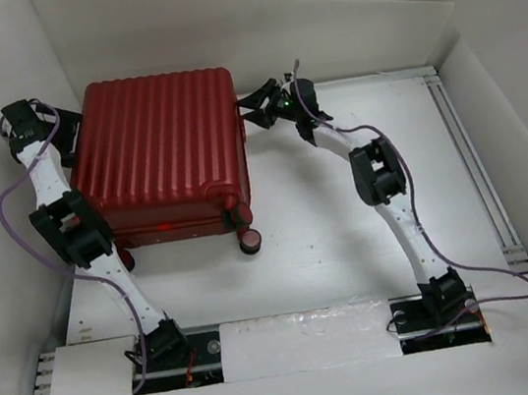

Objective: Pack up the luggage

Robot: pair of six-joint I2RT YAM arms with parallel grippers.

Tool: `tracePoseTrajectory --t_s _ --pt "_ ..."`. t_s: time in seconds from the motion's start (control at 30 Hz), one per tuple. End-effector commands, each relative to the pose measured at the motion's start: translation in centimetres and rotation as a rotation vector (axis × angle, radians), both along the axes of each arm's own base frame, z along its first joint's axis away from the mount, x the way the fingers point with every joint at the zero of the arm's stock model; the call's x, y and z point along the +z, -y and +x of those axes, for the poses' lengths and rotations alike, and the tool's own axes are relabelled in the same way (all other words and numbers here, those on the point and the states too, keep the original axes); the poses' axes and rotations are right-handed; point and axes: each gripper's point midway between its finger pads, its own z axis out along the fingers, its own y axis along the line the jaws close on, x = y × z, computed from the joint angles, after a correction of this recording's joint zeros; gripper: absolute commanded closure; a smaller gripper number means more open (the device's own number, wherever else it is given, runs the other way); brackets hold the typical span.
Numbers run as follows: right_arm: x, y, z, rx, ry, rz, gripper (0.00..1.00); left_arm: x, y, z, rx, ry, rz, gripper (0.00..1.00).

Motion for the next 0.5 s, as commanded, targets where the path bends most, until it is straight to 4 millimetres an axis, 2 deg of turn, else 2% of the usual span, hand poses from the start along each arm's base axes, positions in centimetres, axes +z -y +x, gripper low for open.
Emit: tracePoseTrajectory --t_s 0.0,0.03,0.07,0.1,0.13,0.17,0.2,0.23,0.27,0.3,0.33,0.37,0.4,0.43,0.47 --pt "2.1 -5.1 -9.6 0.241 0.114 -0.051 0.33 -0.5 20.3 0.0 -0.511 -0.036 -0.117 0.00" --pt "3.0 -3.9 -9.7 0.218 0.127 -0.048 0.33 -0.1 22.0 -0.1 -0.544 -0.026 -0.119 0.00" --pt "6.6 -2.8 -10.4 0.205 0.196 -0.042 0.33 -0.1 25.4 -0.3 -0.597 -0.032 -0.127 0.00" --pt "7.0 -0.9 -10.0 0.169 0.186 -0.049 0.33 0.1 27.5 -0.4 -0.641 -0.021 -0.132 0.00" --pt "5.0 0.5 -10.7 0.158 0.133 -0.078 0.33 0.2 29.6 -0.8 -0.682 -0.021 -0.139 0.00" --pt "8.1 1.8 -11.4 0.140 0.186 -0.070 0.33 0.2 31.6 -1.2 -0.719 -0.024 -0.139 0.00" --pt "8.4 3.7 -11.4 0.113 0.200 -0.090 0.35 0.6 35.8 -2.3 -0.798 -0.019 -0.155 0.00" --pt "6.0 5.3 -12.3 0.086 0.131 -0.117 0.35 0.6 37.9 -3.0 -0.841 -0.020 -0.162 0.00" --pt "6.2 6.4 -13.0 0.073 0.128 -0.126 0.38 0.6 39.8 -3.7 -0.877 -0.023 -0.162 0.00" --pt "8.6 7.6 -14.1 0.060 0.186 -0.133 0.39 0.9 43.6 -5.2 -0.955 -0.018 -0.168 0.00" --pt "7.9 8.9 -15.1 0.061 0.158 -0.162 0.39 1.0 45.4 -6.2 -0.994 -0.021 -0.189 0.00" --pt "5.2 9.8 -17.1 0.059 0.091 -0.209 0.39 1.0 46.7 -6.8 -1.020 -0.024 -0.190 0.00" --pt "7.2 11.2 -18.4 0.038 0.126 -0.232 0.39 1.5 47.9 -7.6 -1.046 -0.011 -0.186 0.00" --pt "5.7 12.6 -19.7 0.036 0.099 -0.301 0.39 1.8 50.2 -9.3 -1.109 -0.007 -0.205 0.00" --pt "5.1 13.6 -20.7 0.008 0.084 -0.347 0.39 2.4 51.1 -10.0 -1.137 0.007 -0.213 0.00"
